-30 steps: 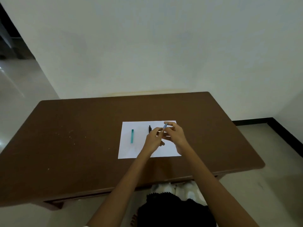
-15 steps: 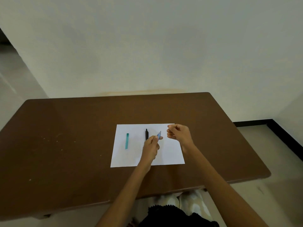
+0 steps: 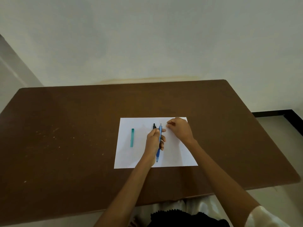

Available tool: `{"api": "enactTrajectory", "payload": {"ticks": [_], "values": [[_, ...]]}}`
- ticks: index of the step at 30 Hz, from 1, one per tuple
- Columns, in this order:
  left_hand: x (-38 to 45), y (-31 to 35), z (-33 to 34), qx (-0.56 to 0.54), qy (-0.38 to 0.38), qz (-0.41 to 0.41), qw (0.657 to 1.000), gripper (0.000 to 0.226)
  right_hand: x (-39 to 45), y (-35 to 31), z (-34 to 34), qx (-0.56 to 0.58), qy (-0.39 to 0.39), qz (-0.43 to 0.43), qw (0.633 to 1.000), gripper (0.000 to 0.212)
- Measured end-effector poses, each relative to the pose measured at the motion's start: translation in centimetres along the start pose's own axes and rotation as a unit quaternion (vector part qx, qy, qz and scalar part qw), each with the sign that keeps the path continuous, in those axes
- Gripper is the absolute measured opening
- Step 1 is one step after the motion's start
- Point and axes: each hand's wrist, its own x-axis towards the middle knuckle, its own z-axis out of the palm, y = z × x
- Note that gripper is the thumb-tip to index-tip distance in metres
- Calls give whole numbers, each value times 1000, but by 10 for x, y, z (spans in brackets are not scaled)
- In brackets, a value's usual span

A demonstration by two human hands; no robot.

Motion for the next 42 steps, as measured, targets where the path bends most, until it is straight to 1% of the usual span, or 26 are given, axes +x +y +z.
{"api": "enactTrajectory", "payload": {"ticks": [1,3,5,6,7,9,11,13,15,19,21,24,25,26,27,28,29,30,31,33,35,38,40,42], "values": [[2,-1,-2,2,2,1,1000,37,2,0,0,11,-6,7,1000,29],[1,-3,-2,2,10,2,1000,36,-4,1,-8,63,12,30,997,35],[1,-6,-2,3,21,-3,1000,35,-17,0,-14,124,60,51,989,30],[0,-7,1,4,20,-8,1000,35,-26,-1,-17,156,70,62,983,26],[-1,-8,5,8,15,-15,1000,35,-35,-2,-19,196,60,72,976,21],[-5,-12,15,27,10,-37,999,34,-54,-6,-21,279,-5,86,956,17],[-11,-16,25,30,16,-63,997,32,-70,-9,-23,320,-50,91,942,16],[-15,-19,31,36,22,-71,997,31,-78,-9,-24,343,-49,100,933,14],[-20,-19,34,81,24,-58,995,30,-83,-6,-29,362,-50,115,924,11],[-27,-15,36,182,15,-32,983,35,-86,-3,-41,394,-97,136,904,12],[-29,-11,38,188,14,-42,981,35,-84,-4,-45,405,-103,148,896,16],[-33,-11,40,148,-3,-63,987,32,-73,-1,-53,441,-58,183,877,19],[-35,-13,40,117,-6,-64,991,29,-67,1,-55,437,-38,190,878,19],[-37,-15,40,81,-6,-65,995,28,-60,4,-56,404,-18,189,895,18],[-38,-16,39,47,-2,-63,997,27,-53,9,-54,338,4,177,924,17],[-37,-17,39,22,3,-60,998,28,-46,14,-50,247,23,153,957,16],[-34,-17,38,7,11,-61,998,28,-41,18,-46,149,35,120,981,17],[-31,-15,38,-4,19,-68,997,28,-36,22,-42,63,40,84,994,18],[-27,-15,38,-12,27,-79,996,27,-32,25,-39,-3,40,49,998,21],[-22,-15,36,-22,35,-92,995,26,-25,29,-34,-78,30,-7,996,24],[-19,-18,34,-27,38,-98,994,26,-17,31,-30,-124,29,-45,991,25],[-15,-25,32,-36,40,-98,994,28,-13,31,-28,-161,20,-67,984,25],[-13,-24,32,-48,38,-107,992,27,-14,30,-31,-143,6,-65,988,25],[-14,-23,34,-65,32,-113,991,24,-24,27,-40,-68,27,-31,997,29]]}}
